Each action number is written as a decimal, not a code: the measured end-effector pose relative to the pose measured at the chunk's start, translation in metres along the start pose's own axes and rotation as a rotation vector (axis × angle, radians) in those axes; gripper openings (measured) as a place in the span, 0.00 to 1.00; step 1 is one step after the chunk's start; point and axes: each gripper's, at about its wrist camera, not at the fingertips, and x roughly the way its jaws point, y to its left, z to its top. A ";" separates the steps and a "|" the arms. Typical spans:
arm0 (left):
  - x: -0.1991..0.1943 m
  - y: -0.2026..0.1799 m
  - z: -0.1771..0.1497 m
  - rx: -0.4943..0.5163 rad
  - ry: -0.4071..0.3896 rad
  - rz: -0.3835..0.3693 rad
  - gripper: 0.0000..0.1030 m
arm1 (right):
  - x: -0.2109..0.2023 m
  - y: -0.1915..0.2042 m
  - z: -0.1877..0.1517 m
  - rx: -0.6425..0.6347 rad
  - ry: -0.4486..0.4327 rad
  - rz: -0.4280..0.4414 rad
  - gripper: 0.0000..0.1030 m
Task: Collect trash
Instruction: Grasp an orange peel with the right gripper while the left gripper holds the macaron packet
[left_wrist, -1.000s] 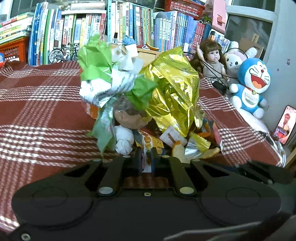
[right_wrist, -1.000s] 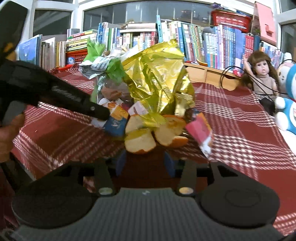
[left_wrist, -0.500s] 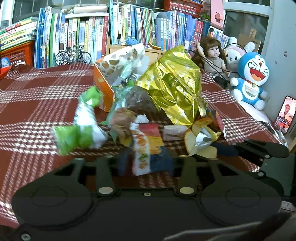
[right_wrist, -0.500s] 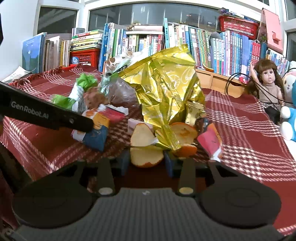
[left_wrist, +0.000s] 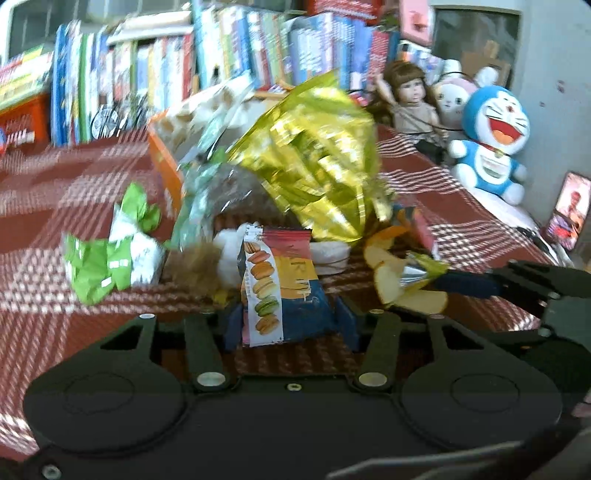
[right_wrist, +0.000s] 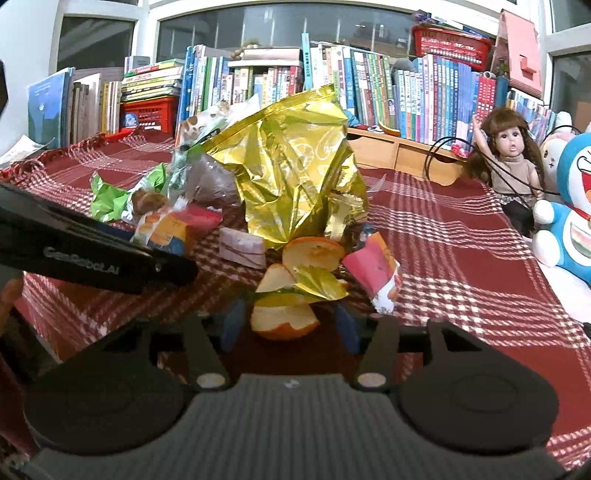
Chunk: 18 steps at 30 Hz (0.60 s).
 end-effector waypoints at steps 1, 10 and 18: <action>-0.003 -0.004 0.000 0.021 -0.012 0.006 0.47 | 0.001 0.001 0.000 -0.005 0.004 0.005 0.68; -0.015 -0.004 0.005 0.043 -0.052 0.038 0.47 | -0.004 0.003 0.003 0.009 -0.027 0.027 0.76; -0.014 0.010 0.000 0.012 -0.039 0.067 0.47 | -0.003 -0.021 0.008 0.160 -0.016 0.030 0.53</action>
